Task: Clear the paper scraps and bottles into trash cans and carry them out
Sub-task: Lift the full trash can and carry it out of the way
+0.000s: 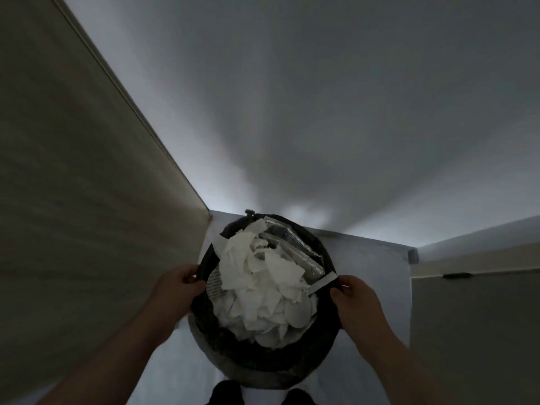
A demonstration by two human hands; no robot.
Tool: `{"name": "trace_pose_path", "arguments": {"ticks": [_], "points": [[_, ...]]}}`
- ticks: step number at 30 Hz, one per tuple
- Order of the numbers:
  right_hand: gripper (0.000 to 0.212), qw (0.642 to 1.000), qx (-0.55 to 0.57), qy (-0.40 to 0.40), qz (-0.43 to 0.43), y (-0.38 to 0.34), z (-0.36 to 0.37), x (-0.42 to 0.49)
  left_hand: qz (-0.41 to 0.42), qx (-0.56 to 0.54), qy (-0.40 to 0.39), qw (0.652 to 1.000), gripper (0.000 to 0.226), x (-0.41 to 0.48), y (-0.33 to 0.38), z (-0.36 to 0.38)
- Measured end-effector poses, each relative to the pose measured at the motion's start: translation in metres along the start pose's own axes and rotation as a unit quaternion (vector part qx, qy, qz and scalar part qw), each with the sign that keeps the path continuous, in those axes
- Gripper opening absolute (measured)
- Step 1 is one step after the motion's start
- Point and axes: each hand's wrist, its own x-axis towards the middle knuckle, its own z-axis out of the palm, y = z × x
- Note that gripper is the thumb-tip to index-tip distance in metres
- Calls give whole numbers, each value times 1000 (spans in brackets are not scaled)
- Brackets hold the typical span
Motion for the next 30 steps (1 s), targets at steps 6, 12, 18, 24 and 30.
{"name": "trace_pose_path", "arguments": {"ticks": [6,12,18,24,30], "points": [[13,999,-32,-3,23,52,89,97,-19,10,34,999,30,121,-75,7],[11,996,-82,-15,40,92,161,170,-47,28,67,996,27,217,-146,16],[12,994,-90,-18,52,111,209,223,-51,39,72,995,28,276,-179,19],[11,996,-74,-22,50,115,246,252,-46,29,102,993,38,323,-192,11],[7,997,-60,-15,38,100,268,279,-41,46,98,993,40,362,-186,-3]]}}
